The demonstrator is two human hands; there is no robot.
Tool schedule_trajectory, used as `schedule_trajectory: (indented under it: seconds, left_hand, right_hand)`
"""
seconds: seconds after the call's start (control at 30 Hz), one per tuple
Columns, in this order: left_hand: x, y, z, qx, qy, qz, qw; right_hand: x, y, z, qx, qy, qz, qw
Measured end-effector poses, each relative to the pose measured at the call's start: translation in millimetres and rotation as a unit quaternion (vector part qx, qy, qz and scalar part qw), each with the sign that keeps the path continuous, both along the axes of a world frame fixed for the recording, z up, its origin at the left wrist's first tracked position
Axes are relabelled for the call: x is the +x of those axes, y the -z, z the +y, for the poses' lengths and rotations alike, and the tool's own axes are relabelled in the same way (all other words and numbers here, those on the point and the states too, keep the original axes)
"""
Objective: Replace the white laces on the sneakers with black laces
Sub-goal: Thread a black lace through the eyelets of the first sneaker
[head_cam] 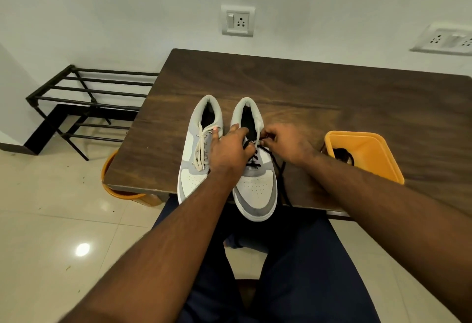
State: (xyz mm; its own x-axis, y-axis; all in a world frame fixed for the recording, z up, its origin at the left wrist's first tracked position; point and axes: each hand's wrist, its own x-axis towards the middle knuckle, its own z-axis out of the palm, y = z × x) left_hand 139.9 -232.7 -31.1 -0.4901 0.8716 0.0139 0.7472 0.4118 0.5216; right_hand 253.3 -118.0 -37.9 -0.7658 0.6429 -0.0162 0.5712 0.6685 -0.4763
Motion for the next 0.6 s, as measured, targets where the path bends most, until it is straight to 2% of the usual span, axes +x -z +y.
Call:
schedule_trajectory:
  seconds: [0.13,0.23,0.37,0.6]
  left_hand:
    - [-2,3,1,0.002,0.001,-0.012,1.000]
    - [-3,9,1,0.007,0.000,-0.023,1.000]
    - [-6,19,4,0.023,-0.002,-0.033,0.999]
    - [-7,32,3,0.032,0.014,0.002,0.999]
  right_hand:
    - [3,-16,14,0.144,-0.054,-0.099,0.983]
    - [14,-44,50,0.229,-0.016,-0.156,0.961]
    - [21,-76,88,0.235,0.056,-0.183,0.953]
    - [13,-39,36,0.177,-0.011,-0.151,0.973]
